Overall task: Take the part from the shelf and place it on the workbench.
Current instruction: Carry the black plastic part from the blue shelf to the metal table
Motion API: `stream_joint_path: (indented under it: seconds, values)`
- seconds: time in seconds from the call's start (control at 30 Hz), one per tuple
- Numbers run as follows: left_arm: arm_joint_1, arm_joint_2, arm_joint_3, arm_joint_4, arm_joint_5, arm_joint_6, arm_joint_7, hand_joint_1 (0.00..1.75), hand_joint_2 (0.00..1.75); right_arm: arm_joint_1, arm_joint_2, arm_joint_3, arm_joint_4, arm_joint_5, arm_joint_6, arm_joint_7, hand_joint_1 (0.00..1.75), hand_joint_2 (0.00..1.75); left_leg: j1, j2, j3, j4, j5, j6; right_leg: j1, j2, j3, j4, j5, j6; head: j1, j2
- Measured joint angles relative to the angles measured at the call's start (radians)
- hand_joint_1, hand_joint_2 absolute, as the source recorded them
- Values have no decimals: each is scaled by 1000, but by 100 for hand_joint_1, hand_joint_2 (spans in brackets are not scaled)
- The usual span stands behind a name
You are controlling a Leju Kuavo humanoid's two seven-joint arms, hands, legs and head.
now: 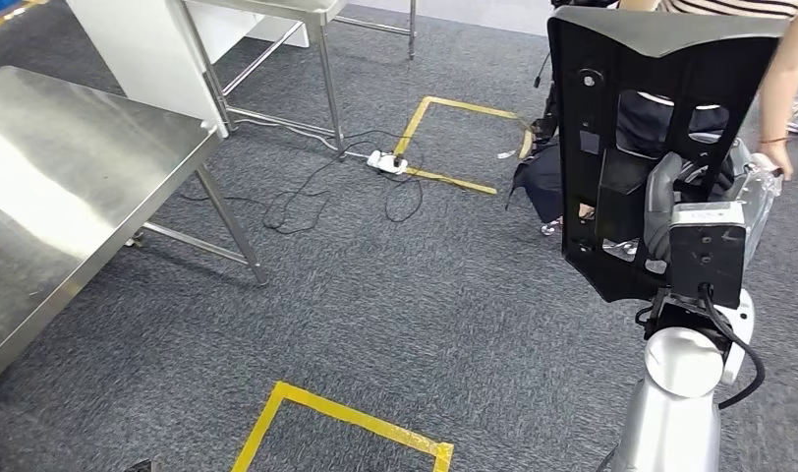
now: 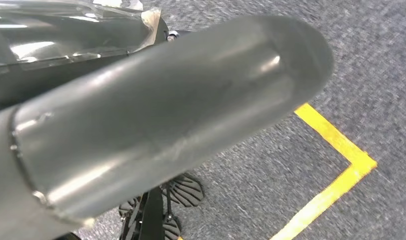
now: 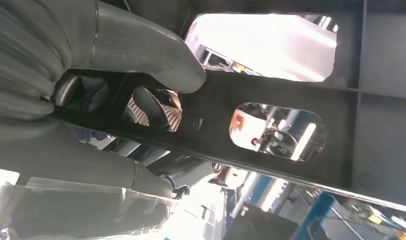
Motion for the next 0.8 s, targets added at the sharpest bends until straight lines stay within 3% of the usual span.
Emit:
stream_joint_path:
  seconds: [0.07,0.13,0.2,0.27,0.3,0.33,0.37,0.43,0.5,0.57,0.63,0.67,0.73,0.8]
  values:
    - [4,0,2,0,-1,0,0,0,0,-2,1,0,2,0,0,0,175,175,3,-7,-4,-1,1,-12,4,-12,2,-2,4,-16,0,0]
    - [5,0,2,0,-1,0,-2,0,0,-5,2,0,3,1,0,0,175,175,3,24,-18,30,-21,-22,1,-25,6,-7,6,-29,-2,0]
    - [2,0,3,0,-2,-2,-4,0,0,-7,2,-1,4,1,0,0,175,175,4,69,-68,137,-80,-31,1,-40,9,-10,5,-39,-6,0]
    - [1,1,3,0,-4,-5,-6,0,0,-6,2,-1,7,1,0,0,175,175,8,84,-133,262,-130,-36,5,-56,9,-9,3,-44,-7,0]
    - [2,0,3,0,-5,-8,-7,0,0,-6,2,-1,10,1,0,0,175,175,9,86,-148,288,-132,-37,6,-64,9,-9,2,-45,-8,0]
    - [3,0,3,0,-5,-9,-8,0,0,-6,2,-1,11,1,0,0,175,175,10,88,-142,272,-114,-36,7,-72,10,-9,1,-46,-8,0]
    - [3,1,3,0,-5,-10,-9,0,0,-6,2,-1,13,1,0,0,175,175,10,94,-117,220,-82,-34,8,-80,12,-9,0,-46,-8,0]
    - [1,2,3,0,-6,-12,-12,0,0,-6,2,-2,13,1,0,0,175,175,4,128,-42,78,-23,-23,12,-94,15,-8,-4,-43,-8,0]
    - [-2,4,3,-1,-8,-15,-15,0,0,-6,2,-3,13,1,0,0,175,175,-5,148,-6,9,-6,-12,17,-107,17,-8,-9,-36,-7,0]
    - [-2,6,3,-1,-11,-18,-15,0,0,-5,3,-4,14,0,-1,0,175,175,-10,131,-6,1,-6,-3,19,-123,21,-10,-13,-27,-7,0]
    - [-1,8,3,-1,-15,-20,-16,0,0,-5,2,-4,14,0,-2,0,175,175,-5,113,3,-11,1,8,15,-107,15,9,-26,-20,-6,0]
    - [-2,8,3,-1,-18,-21,-16,0,0,-5,2,-5,14,0,-3,0,175,175,-2,105,9,-17,4,13,14,-87,-2,45,-44,-20,-4,0]
    - [-6,8,3,-1,-20,-22,-16,0,0,-3,-1,-6,15,0,-4,0,175,175,2,86,11,-19,6,19,9,-47,-69,176,-96,-24,-1,0]
    - [-7,8,3,-2,-21,-22,-16,0,0,2,-3,-8,16,-1,-5,0,175,175,1,63,11,-19,5,20,7,-38,-128,281,-126,-21,0,0]
